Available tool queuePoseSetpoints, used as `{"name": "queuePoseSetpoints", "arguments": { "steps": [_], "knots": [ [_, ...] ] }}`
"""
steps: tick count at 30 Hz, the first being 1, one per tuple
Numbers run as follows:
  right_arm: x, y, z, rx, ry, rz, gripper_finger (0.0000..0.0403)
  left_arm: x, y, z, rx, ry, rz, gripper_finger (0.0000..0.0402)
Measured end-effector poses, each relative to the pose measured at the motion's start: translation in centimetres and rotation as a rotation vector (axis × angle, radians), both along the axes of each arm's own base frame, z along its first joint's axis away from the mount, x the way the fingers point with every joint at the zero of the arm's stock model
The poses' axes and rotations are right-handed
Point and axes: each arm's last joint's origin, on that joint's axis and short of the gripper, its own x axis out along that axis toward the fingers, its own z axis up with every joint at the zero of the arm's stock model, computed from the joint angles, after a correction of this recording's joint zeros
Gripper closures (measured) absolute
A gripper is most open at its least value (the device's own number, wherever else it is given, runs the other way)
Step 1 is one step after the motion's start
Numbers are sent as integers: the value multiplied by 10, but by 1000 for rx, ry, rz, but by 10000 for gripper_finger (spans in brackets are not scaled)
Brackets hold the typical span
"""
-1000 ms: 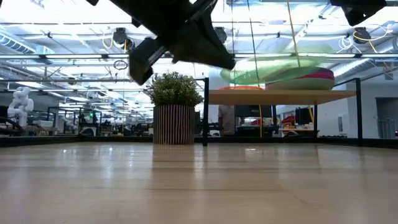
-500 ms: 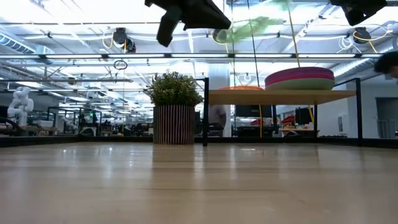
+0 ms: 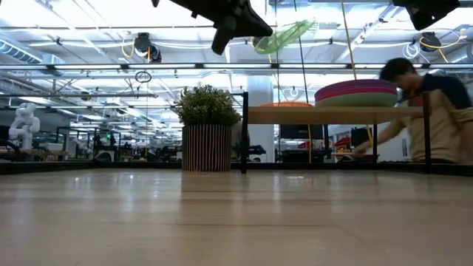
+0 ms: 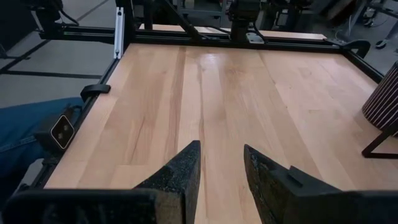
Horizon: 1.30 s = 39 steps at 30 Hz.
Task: Place and stack plates onto a shelf
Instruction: Stack the light green plate on top of the light orange plate on the shelf
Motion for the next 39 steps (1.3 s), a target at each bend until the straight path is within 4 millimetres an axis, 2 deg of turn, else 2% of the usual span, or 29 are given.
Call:
{"name": "queuePoseSetpoints", "arguments": {
  "steps": [6,13,19,25,30,39],
  "knots": [
    [0,0,0,-3,0,1,298,2,21,16,-58,-59,-12,399],
    [0,0,0,-7,0,3,298,13,38,17,-99,-108,11,399],
    [0,0,-1,-10,3,2,298,18,56,1,-133,-86,54,399],
    [0,0,-1,-10,4,2,298,29,80,-13,-172,-157,104,399],
    [0,0,-1,-11,6,2,298,35,94,-32,-203,-142,139,399],
    [0,0,-1,-16,3,5,298,41,104,-53,-225,-101,170,399]
  ]
}}
